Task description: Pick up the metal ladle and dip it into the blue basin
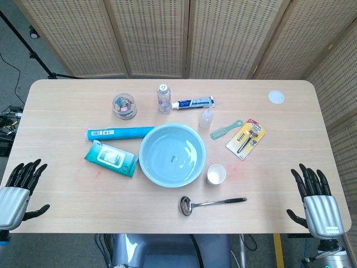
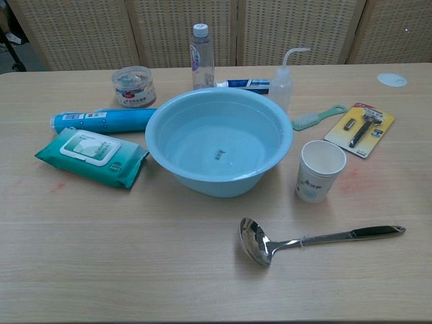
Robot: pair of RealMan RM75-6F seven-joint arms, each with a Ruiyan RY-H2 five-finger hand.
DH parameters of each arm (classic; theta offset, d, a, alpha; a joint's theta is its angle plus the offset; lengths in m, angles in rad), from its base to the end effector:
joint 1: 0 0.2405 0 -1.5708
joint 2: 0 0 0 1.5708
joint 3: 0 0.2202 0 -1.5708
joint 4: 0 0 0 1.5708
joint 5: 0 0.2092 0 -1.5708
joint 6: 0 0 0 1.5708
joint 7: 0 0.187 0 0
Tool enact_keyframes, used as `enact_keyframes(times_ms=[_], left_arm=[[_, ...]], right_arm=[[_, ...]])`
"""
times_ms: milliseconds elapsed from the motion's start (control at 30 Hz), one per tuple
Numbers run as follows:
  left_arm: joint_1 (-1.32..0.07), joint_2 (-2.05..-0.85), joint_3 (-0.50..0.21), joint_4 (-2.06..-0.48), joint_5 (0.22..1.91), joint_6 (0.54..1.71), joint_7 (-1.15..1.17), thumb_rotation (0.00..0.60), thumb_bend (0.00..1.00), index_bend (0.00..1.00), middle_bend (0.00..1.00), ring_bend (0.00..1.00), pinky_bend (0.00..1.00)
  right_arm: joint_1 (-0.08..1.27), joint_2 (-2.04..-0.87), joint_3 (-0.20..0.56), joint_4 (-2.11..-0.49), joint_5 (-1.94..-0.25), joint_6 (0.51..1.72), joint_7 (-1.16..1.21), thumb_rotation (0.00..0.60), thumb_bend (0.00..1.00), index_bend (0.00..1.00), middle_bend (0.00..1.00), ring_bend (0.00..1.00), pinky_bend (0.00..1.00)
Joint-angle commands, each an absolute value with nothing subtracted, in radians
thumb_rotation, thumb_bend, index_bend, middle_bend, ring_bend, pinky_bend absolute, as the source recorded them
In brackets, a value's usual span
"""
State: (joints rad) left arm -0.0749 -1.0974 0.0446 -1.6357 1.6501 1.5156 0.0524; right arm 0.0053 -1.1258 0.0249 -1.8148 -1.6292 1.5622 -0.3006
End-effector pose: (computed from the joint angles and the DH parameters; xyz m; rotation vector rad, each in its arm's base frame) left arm -0.2593 0.1962 0.1264 -1.5571 -0.8566 -0.8991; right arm -0.2271 -0.1929 0.1308 1.4405 -0.7838 0.8868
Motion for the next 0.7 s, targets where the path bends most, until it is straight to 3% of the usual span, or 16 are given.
enact_keyframes(times_ms=[33, 433, 500, 567, 633, 700], left_arm=[[-0.075, -1.097, 0.045, -1.636, 1.649, 1.515, 0.051, 0.6, 0.0, 0.0, 0.0, 0.0, 0.0], [-0.079, -1.095, 0.043, -1.637, 1.643, 1.505, 0.044, 0.6, 0.0, 0.0, 0.0, 0.0, 0.0], [-0.08, -1.095, 0.041, -1.637, 1.64, 1.503, 0.043, 0.6, 0.0, 0.0, 0.0, 0.0, 0.0], [-0.08, -1.093, 0.04, -1.639, 1.637, 1.502, 0.039, 0.6, 0.0, 0.0, 0.0, 0.0, 0.0], [-0.08, -1.092, 0.039, -1.64, 1.634, 1.502, 0.037, 0.6, 0.0, 0.0, 0.0, 0.0, 0.0], [-0.079, -1.091, 0.038, -1.641, 1.632, 1.503, 0.036, 0.6, 0.0, 0.0, 0.0, 0.0, 0.0]], right_arm=[[0.006, -1.126, 0.024, -1.814, -1.629, 1.56, -0.3, 0.6, 0.0, 0.0, 0.0, 0.0, 0.0], [0.02, -1.132, 0.007, -1.799, -1.652, 1.532, -0.261, 0.6, 0.0, 0.0, 0.01, 0.0, 0.0], [0.024, -1.138, 0.001, -1.79, -1.658, 1.522, -0.255, 0.6, 0.0, 0.0, 0.1, 0.02, 0.0], [0.042, -1.163, -0.008, -1.752, -1.688, 1.502, -0.236, 0.6, 0.0, 0.0, 0.29, 0.17, 0.03], [0.058, -1.189, -0.017, -1.704, -1.717, 1.489, -0.198, 0.6, 0.0, 0.0, 0.48, 0.4, 0.27], [0.067, -1.202, -0.026, -1.677, -1.724, 1.473, -0.168, 0.6, 0.0, 0.0, 0.65, 0.6, 0.71]])
